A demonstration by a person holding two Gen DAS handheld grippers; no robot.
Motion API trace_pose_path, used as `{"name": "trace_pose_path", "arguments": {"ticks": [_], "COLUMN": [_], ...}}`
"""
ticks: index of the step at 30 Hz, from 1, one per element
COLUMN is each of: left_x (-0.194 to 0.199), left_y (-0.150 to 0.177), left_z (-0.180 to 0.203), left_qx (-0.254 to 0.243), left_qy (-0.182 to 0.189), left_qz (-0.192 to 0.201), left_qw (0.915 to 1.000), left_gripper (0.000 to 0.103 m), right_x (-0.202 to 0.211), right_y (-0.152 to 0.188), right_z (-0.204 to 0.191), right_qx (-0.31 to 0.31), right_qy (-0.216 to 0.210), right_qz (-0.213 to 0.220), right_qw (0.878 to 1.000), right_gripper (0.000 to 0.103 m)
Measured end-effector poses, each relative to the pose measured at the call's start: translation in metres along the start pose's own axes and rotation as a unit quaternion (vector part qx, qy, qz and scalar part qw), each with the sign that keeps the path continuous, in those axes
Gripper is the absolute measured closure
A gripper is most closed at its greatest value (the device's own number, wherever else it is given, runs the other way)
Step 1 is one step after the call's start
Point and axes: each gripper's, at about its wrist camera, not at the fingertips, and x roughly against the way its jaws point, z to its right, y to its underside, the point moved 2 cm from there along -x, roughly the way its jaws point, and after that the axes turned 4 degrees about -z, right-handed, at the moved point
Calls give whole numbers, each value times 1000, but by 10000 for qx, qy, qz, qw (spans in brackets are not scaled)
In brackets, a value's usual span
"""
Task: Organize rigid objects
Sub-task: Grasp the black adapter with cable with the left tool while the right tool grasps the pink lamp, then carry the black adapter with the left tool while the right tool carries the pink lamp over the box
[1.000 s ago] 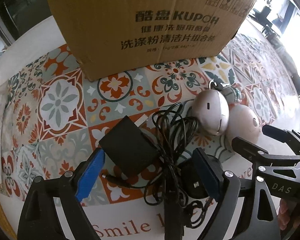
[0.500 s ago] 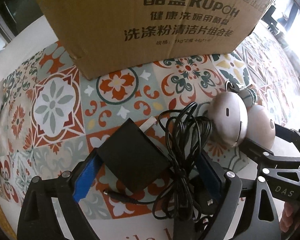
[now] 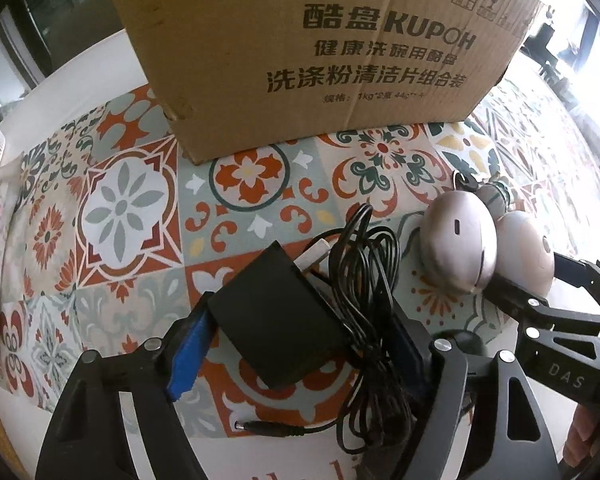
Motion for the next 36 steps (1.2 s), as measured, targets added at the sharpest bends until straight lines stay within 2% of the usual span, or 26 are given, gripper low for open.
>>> {"name": "trace_pose_path", "arguments": {"ticks": [4, 13, 19, 25, 36], "left_x": [9, 58, 81, 108, 155], "left_y": [12, 31, 31, 18, 10], "left_z": [-2, -1, 3, 8, 9], "left_qx": [55, 106, 179, 266, 330], "left_qy": [26, -2, 0, 5, 9], "left_qz": [50, 553, 795, 1009, 1549], "left_qw": [10000, 9984, 9967, 9945, 9874], "left_gripper": [27, 27, 27, 27, 27], "right_x": [5, 33, 65, 90, 135], "right_y": [7, 19, 19, 10, 0], "right_z": [3, 9, 13, 10, 8], "right_qx": [-5, -92, -14, 40, 159], "right_qy": [-53, -227, -262, -319, -486], "right_qz": [9, 296, 625, 906, 1500], "right_qw": [10000, 9993, 9977, 9954, 9874], "right_gripper": [27, 28, 28, 27, 27]}}
